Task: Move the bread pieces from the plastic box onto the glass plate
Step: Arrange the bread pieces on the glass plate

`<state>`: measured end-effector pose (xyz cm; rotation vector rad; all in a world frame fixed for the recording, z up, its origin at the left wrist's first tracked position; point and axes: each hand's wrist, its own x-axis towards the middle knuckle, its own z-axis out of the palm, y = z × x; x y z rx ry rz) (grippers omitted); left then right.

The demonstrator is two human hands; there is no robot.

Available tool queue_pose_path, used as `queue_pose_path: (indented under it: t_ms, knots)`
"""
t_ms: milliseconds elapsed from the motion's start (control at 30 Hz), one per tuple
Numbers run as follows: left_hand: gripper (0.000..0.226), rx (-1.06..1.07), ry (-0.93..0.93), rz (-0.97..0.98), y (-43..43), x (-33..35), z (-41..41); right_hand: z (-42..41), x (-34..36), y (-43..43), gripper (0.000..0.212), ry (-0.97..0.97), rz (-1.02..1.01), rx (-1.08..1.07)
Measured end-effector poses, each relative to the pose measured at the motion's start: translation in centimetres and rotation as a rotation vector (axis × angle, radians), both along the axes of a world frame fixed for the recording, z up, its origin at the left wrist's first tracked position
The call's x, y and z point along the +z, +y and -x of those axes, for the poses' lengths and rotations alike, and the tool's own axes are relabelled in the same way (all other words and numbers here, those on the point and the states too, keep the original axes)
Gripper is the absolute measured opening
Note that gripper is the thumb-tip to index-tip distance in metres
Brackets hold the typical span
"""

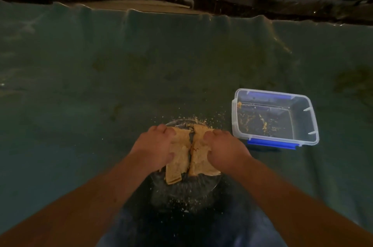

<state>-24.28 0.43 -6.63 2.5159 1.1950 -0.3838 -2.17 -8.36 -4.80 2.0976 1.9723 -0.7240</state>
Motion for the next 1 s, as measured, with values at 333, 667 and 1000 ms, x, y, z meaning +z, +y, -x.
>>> queue_pose_path:
  t_ms: [333, 667, 1000]
  knots:
    - [0.041, -0.005, 0.047, -0.033, -0.7, -1.2, -1.2, 1.7, -2.4, 0.7, 0.035, -0.114, -0.056, 0.105]
    - [0.036, 0.009, 0.056, 0.253, -0.7, -1.5, 0.5, 1.0, -2.8, -1.4, 0.025, 0.124, 0.04, 0.216]
    - [0.049, -0.114, 0.02, -0.042, -1.9, -2.5, -0.8, 1.3, -3.8, -1.4, 0.044, -0.001, -0.126, 0.125]
